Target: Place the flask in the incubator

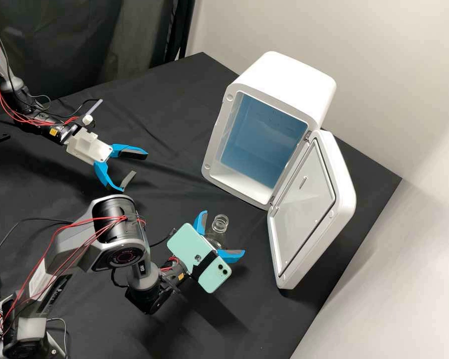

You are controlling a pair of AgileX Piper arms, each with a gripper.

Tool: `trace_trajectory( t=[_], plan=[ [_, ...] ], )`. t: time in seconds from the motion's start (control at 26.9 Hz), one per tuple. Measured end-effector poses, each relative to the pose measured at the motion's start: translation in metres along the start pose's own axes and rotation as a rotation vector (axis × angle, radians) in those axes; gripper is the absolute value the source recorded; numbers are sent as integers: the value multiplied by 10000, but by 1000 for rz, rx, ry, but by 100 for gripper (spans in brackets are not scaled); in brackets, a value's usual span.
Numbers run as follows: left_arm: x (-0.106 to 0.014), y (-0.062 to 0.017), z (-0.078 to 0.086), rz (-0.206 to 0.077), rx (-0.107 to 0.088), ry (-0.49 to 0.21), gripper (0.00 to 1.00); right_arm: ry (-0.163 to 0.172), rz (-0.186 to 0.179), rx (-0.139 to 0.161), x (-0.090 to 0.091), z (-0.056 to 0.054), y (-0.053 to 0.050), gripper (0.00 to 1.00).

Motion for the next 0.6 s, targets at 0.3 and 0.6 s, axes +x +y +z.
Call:
trace_trajectory(
  t=[0.3,0.6],
  plan=[
    [1,-1,5,0,0,-2,100,1,-1,0,2,-3,-3,0],
    [1,-1,5,0,0,-2,100,4,-5,0,11,-17,-19,0]
  ],
)
